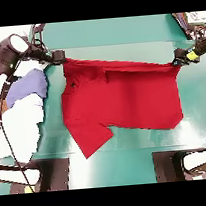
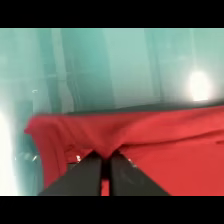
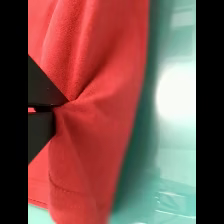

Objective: Fold the shirts.

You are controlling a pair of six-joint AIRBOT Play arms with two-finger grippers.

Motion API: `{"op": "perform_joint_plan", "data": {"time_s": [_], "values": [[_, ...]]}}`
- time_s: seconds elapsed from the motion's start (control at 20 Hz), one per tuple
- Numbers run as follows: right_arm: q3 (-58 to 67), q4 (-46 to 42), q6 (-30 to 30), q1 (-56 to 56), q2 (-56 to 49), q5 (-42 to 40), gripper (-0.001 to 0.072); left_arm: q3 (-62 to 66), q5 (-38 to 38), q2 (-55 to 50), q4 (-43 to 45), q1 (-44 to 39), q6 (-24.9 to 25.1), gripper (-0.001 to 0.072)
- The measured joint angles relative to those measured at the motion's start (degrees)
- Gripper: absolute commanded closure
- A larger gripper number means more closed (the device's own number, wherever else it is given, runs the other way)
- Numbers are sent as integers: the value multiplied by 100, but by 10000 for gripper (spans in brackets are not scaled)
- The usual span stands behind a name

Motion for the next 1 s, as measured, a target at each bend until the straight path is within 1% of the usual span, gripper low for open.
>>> {"op": "perform_joint_plan", "data": {"time_s": [0.15, 0.3, 0.4, 0.45, 0.5, 0.55, 0.6, 0.65, 0.8, 0.9, 1.0], "values": [[-39, -9, -72, 22, -52, 0, 698, -120, -380, -79, 11, 33, 87, 680], [-643, -20, -101, 22, 149, -142, 698, -516, -621, -105, 9, 46, 227, 680], [-1152, -20, -111, 24, 317, -330, 696, -883, -654, -109, 2, 48, 275, 680], [-1377, -17, -114, 24, 391, -417, 669, -1078, -640, -116, 2, 48, 291, 678], [-1602, -17, -114, 24, 466, -507, 455, -1226, -640, -116, 2, 48, 299, 531], [-1770, -63, -118, 22, 533, -577, 276, -1344, -621, -114, 24, 50, 304, 218], [-1895, -57, -120, 13, 586, -621, 272, -1429, -629, -111, 46, 61, 295, 179], [-1963, -35, -120, 22, 627, -616, 272, -1493, -645, -76, 44, 66, 256, 216], [-2072, -13, -160, 11, 887, -409, 272, -1624, -890, 232, 83, 48, 192, 216], [-2332, 0, -208, -52, 1287, -291, 272, -1888, -1056, 662, 302, 61, 131, 216], [-2754, 4, -225, -140, 1808, -203, 272, -2439, -1217, 1244, 466, 55, 68, 216]]}}
